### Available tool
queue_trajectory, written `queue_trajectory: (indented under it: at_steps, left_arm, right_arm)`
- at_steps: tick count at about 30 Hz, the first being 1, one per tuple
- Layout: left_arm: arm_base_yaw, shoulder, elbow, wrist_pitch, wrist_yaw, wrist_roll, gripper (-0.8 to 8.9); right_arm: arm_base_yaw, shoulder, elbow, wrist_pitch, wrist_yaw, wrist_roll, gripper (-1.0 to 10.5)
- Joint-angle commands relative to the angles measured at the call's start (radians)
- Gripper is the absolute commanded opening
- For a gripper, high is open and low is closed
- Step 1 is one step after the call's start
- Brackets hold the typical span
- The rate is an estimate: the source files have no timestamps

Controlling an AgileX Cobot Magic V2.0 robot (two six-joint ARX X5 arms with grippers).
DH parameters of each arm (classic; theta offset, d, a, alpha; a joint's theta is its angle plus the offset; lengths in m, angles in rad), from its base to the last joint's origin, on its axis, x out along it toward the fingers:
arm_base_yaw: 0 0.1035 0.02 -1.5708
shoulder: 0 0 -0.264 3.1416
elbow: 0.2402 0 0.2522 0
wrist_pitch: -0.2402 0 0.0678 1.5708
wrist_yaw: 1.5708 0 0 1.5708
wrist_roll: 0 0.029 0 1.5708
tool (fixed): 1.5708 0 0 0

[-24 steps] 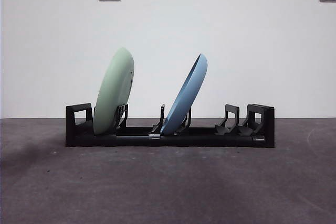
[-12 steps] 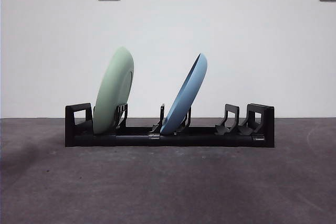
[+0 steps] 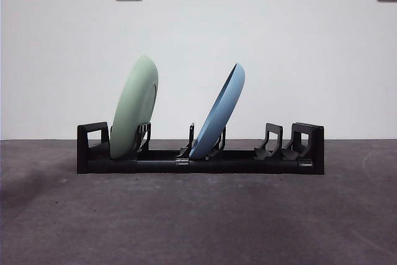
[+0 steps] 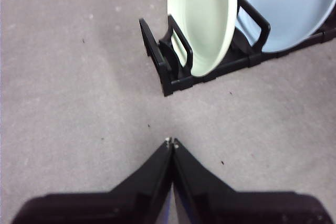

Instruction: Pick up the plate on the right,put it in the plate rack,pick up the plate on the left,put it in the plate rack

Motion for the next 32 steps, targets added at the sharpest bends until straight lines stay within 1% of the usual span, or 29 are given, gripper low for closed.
queue_trajectory:
  at_steps: [1, 5, 7, 8, 10, 12, 17, 24, 32]
  left_arm:
    - [0.045, -0.078, -0.057, 0.132, 0.003, -0.008, 0.0]
    - [0.138, -0.206, -0.237, 0.409, 0.024, -0.007, 0.0]
    - [0.186, -0.28, -0.346, 0.503, 0.039, -0.011, -0.01]
    - [0.206, -0.311, -0.389, 0.523, 0.061, -0.011, 0.0]
    - [0.249, -0.383, -0.472, 0.523, 0.122, -0.014, 0.0]
    - [0.277, -0.433, -0.529, 0.511, 0.149, -0.02, 0.0]
    - [0.306, -0.531, -0.637, 0.49, 0.151, -0.036, 0.0]
    - [0.306, -0.531, -0.702, 0.483, 0.147, -0.036, 0.0]
    - [0.306, -0.528, -0.702, 0.488, 0.147, -0.051, 0.0]
  right_arm:
    - [0.001, 0.0, -0.004, 0.006, 0.003, 0.009, -0.2]
    - [0.001, 0.0, -0.004, 0.006, 0.003, 0.009, -0.2]
    - [0.001, 0.0, -0.004, 0.006, 0.003, 0.009, -0.2]
    - [0.001, 0.0, -0.004, 0.006, 0.003, 0.009, -0.2]
    - [0.001, 0.0, -0.004, 0.006, 0.004, 0.009, -0.2]
    - [0.001, 0.0, -0.004, 0.006, 0.003, 0.009, -0.2]
    - [0.001, 0.0, -0.004, 0.006, 0.003, 0.009, -0.2]
    - [0.001, 0.0, -0.004, 0.005, 0.003, 0.009, -0.2]
    - [0.001, 0.0, -0.004, 0.005, 0.003, 0.009, -0.2]
